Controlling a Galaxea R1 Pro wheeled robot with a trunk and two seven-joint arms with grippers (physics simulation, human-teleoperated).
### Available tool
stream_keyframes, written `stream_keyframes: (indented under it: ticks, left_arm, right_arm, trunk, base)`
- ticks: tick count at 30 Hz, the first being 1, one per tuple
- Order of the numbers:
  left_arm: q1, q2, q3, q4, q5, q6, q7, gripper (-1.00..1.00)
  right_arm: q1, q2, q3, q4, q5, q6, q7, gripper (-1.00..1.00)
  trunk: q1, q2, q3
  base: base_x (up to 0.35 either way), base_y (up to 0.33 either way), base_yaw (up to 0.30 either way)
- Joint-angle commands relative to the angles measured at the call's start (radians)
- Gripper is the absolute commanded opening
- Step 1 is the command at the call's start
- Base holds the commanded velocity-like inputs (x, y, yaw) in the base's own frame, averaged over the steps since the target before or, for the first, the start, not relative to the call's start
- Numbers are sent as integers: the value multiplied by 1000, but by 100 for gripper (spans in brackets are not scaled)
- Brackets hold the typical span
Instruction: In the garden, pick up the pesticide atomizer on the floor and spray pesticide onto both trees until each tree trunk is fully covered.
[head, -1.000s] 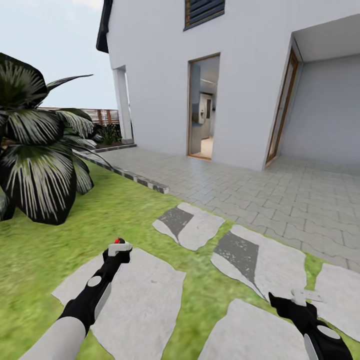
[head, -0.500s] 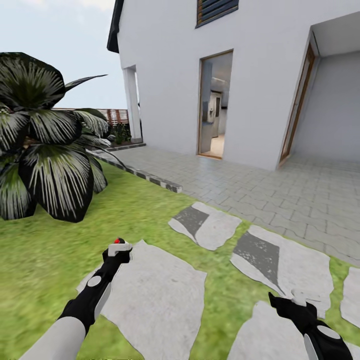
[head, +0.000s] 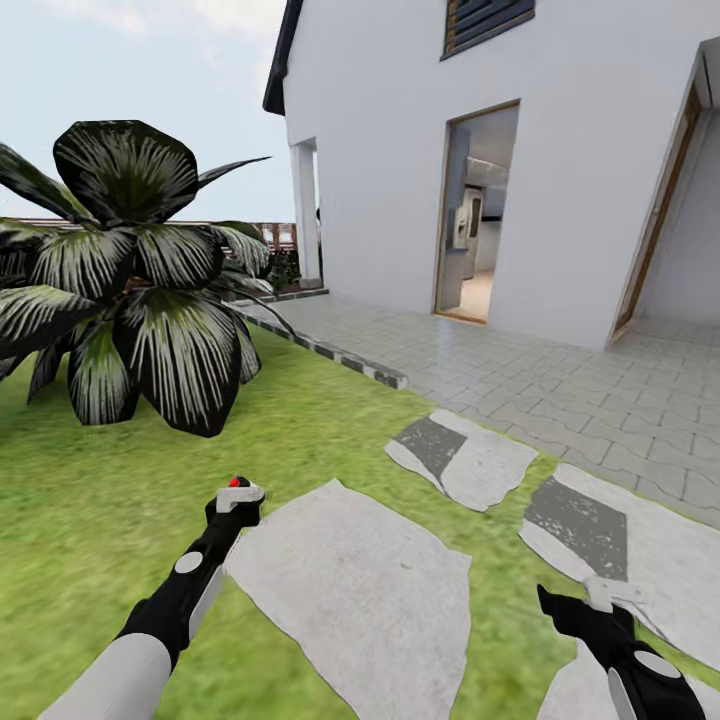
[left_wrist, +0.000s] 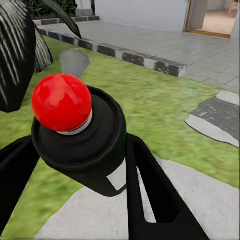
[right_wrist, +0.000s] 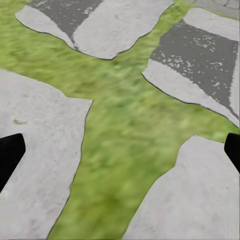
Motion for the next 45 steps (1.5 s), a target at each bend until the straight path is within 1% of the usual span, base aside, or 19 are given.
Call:
stream_keyframes:
  ticks: [1,45]
  left_arm:
    - [-1,-1,6,1,-6,-4,-8,-100]
    - [-1,0,8,0,-6,-4,-8,-100]
  right_arm:
    - [0,0,-1,-2,-3,6,2,100]
    - [0,0,-1,-2,-3,6,2,100]
  trunk:
    - [0,0,0]
    - [0,0,41]
  base:
    - [0,310,218]
    - [0,310,234]
